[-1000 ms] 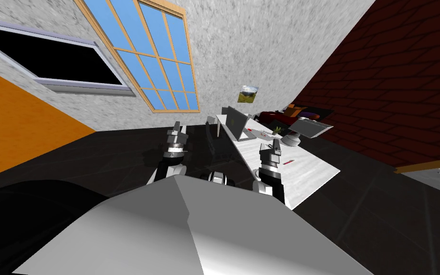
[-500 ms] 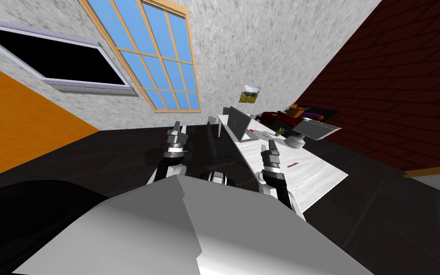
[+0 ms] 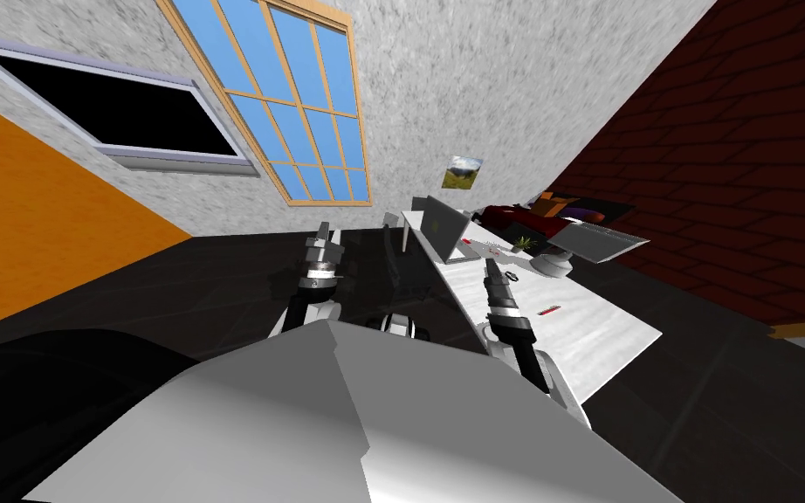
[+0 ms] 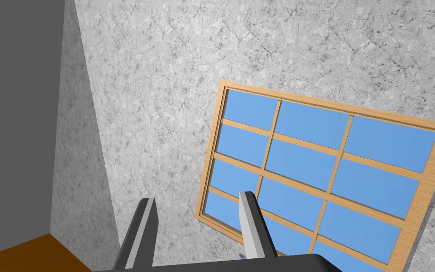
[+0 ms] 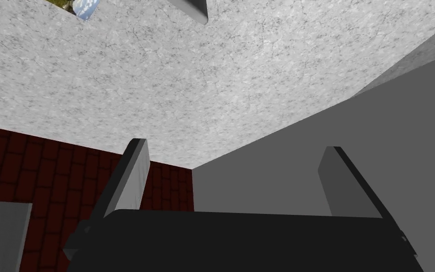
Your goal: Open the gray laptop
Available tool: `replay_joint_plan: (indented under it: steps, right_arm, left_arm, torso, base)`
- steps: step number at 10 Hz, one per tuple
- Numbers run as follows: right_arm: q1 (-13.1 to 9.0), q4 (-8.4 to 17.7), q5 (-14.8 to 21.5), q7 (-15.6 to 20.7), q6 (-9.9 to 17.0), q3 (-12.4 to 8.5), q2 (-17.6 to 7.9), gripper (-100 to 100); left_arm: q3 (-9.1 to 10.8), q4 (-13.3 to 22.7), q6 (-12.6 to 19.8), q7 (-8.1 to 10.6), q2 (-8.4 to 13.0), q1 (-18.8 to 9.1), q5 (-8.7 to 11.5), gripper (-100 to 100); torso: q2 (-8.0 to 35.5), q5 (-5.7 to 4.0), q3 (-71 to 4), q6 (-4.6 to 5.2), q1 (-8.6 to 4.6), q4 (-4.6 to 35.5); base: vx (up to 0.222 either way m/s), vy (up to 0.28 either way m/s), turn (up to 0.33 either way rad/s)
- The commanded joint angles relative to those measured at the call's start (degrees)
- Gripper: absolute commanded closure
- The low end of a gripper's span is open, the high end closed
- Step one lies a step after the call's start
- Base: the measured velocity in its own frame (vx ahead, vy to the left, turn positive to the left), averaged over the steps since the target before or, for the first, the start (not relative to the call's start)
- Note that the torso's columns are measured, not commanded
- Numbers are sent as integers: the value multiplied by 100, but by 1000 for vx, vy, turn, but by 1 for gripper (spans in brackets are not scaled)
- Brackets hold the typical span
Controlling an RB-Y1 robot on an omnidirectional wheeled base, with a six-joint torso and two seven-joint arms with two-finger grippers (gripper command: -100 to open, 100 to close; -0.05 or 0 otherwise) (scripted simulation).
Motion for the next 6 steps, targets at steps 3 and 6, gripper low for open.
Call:
replay_joint_plan:
  steps: [3,6]
  right_arm:
    - [20,199,656,435,48,-398,-591,-100]
    - [25,328,1071,705,91,-641,-984,-100]
  left_arm:
    - [0,0,0,0,0,0,0,0]
    - [0,0,0,0,0,0,0,0]
  torso:
    - [2,0,2,0,0,1]
    - [-3,0,-1,0,-1,0]
  base:
    - [42,52,53]
    - [48,51,51]
